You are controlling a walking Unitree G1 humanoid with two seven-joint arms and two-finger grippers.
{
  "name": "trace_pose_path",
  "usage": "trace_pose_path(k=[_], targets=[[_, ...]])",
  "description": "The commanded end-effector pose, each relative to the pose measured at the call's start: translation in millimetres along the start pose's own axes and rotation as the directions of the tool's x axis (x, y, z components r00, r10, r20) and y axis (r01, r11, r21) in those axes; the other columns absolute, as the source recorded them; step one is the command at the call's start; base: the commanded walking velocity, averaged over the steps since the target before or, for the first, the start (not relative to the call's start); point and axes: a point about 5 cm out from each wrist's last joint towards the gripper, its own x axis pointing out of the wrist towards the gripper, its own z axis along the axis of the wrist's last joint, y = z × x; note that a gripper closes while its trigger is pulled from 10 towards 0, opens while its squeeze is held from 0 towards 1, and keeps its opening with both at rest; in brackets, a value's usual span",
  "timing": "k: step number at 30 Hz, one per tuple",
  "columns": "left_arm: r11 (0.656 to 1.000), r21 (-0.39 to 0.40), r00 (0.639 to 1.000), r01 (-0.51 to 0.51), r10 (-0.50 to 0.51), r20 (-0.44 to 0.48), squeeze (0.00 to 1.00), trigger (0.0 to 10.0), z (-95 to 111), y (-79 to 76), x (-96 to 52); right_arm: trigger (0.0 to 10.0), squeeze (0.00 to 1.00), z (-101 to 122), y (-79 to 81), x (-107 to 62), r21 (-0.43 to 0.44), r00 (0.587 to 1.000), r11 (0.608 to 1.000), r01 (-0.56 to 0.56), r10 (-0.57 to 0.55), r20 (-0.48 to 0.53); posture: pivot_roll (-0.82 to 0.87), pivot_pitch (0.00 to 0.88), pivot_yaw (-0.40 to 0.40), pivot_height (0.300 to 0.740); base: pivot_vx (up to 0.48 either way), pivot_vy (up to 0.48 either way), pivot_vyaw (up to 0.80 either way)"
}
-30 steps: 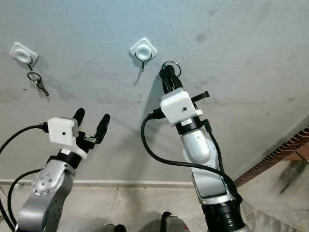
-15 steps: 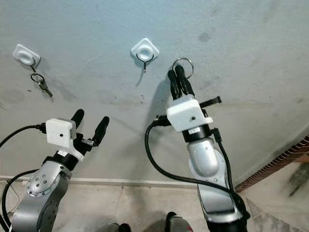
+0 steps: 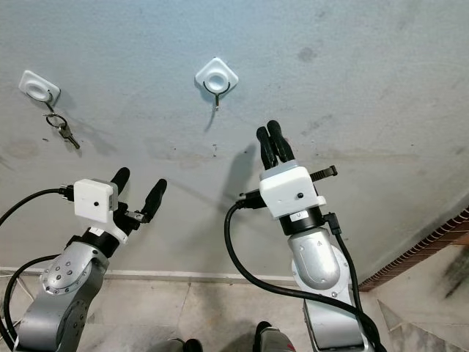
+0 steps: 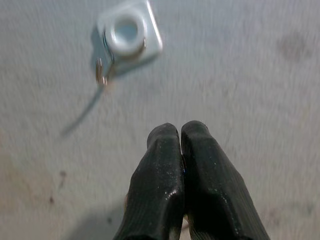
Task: Hang keys on a hook
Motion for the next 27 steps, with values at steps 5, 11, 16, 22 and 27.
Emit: trace_pose_path(k=[5,11,16,22,27], targets=[[1.0,0.004,1.0,-0.02,0.02,-0.012,0.0,10.0,-3.9,1.2,0.9,10.0,0.0,17.2,5.3,5.7,0.014,0.996,0.999,-0.04,0.039,0.076,-0.06,0.181,0.091,0.74,0.0,0.0,0.0],[1.0,0.005,1.0,-0.023,0.023,-0.012,0.0,10.0,-4.2,0.7,1.9,10.0,0.0,22.9,6.1,9.2,-0.003,0.993,0.998,-0.06,0.06,0.106,-0.06,0.18,0.094,0.74,0.0,0.0,0.0],[1.0,0.005,1.0,-0.018,0.018,-0.008,0.0,10.0,-4.0,-0.4,3.8,10.0,0.0,26.2,5.8,12.8,-0.001,0.991,0.998,-0.062,0.062,0.122,-0.06,0.178,0.095,0.74,0.0,0.0,0.0],[1.0,0.004,1.0,-0.017,0.017,-0.002,0.0,10.0,-3.4,-2.1,5.9,10.0,0.0,29.1,7.1,18.6,0.018,0.988,0.997,-0.076,0.073,0.139,-0.06,0.176,0.089,0.74,0.0,0.0,0.0],[1.0,-0.001,1.0,-0.023,0.023,0.001,0.0,10.0,-3.3,-2.7,5.3,10.0,0.0,34.9,7.4,29.2,0.055,0.983,0.994,-0.094,0.084,0.165,-0.06,0.175,0.083,0.74,0.0,0.0,0.0]])
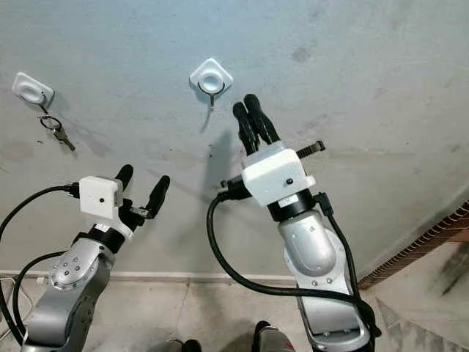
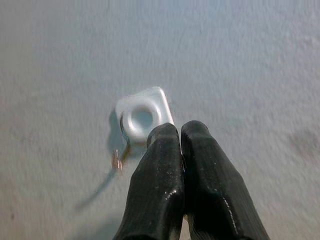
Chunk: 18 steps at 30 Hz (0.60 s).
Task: Hang keys on a hook
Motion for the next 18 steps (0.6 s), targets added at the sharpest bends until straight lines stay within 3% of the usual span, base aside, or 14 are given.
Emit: trace_pose_path(k=[1,9,18], targets=[[1.0,0.01,1.0,-0.011,0.012,-0.009,0.0,10.0,-2.5,0.8,-1.1,10.0,0.0,3.7,1.2,3.6,0.025,1.0,1.0,-0.011,0.01,0.016,-0.06,0.175,0.082,0.74,0.0,0.0,0.0],[1.0,0.006,1.0,-0.022,0.022,-0.006,0.0,10.0,-3.0,-1.2,-1.6,10.0,0.0,10.9,-3.4,21.1,0.051,0.998,0.999,-0.018,0.015,0.065,-0.05,0.172,0.065,0.74,0.0,0.0,0.0],[0.999,0.005,0.999,-0.034,0.034,-0.003,0.0,10.0,-2.9,-1.2,-2.5,10.0,0.0,15.3,5.8,27.9,0.124,0.996,0.991,-0.057,0.047,0.082,-0.05,0.172,0.061,0.74,0.0,0.0,0.0]])
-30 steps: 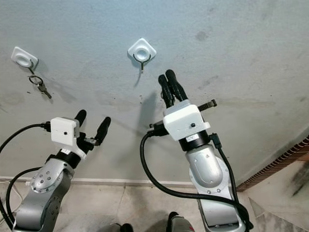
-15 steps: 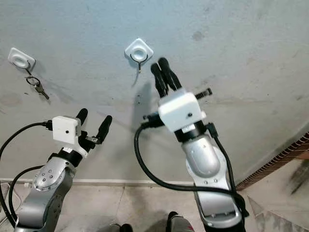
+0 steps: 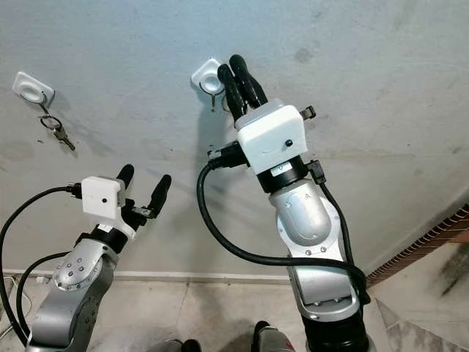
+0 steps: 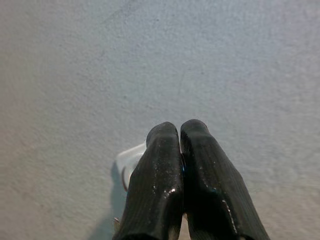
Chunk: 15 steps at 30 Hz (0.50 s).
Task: Hang keys on a hook
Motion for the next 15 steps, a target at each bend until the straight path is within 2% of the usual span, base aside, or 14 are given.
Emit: trace_pose_path(k=[1,7,15], targets=[[1.0,0.006,1.0,-0.014,0.014,-0.004,0.0,10.0,-1.8,1.6,-2.5,10.0,0.0,4.3,6.4,4.0,0.03,0.999,0.999,-0.036,0.035,0.022,-0.05,0.173,0.06,0.74,0.0,0.0,0.0],[1.0,0.007,1.0,-0.01,0.01,-0.004,0.0,10.0,-1.5,0.6,-2.6,10.0,0.0,5.0,16.2,7.0,0.109,0.996,0.99,-0.091,0.089,0.023,-0.05,0.175,0.059,0.74,0.0,0.0,0.0],[1.0,0.009,1.0,-0.018,0.018,0.001,0.0,10.0,0.4,1.0,-1.9,10.0,0.0,1.0,25.8,7.7,0.15,0.993,0.982,-0.119,0.117,0.017,-0.03,0.181,0.053,0.74,0.0,0.0,0.0]])
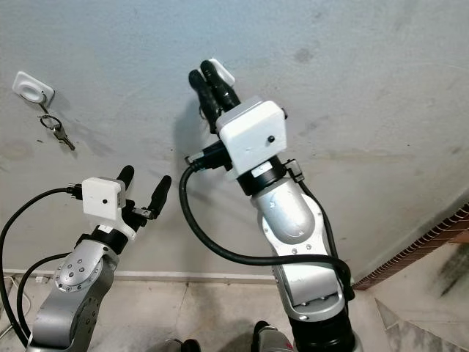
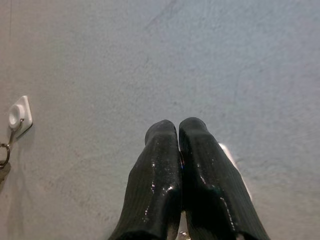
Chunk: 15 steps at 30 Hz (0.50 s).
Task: Hang keys on a hook
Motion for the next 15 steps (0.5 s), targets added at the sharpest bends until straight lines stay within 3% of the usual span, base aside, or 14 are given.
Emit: trace_pose_path(k=[1,15], targets=[[1.0,0.009,1.0,-0.017,0.017,0.002,0.0,10.0,0.8,1.7,-2.2,10.0,0.0,-1.2,8.0,2.4,0.024,0.999,0.999,-0.033,0.033,0.008,-0.03,0.182,0.052,0.74,0.0,0.0,0.0],[0.999,0.016,0.999,-0.042,0.042,-0.007,0.0,10.0,0.4,5.1,-8.7,10.0,0.0,-8.9,15.5,4.7,0.033,0.999,0.999,-0.043,0.043,0.003,0.0,0.192,0.047,0.74,0.0,0.0,0.0]])
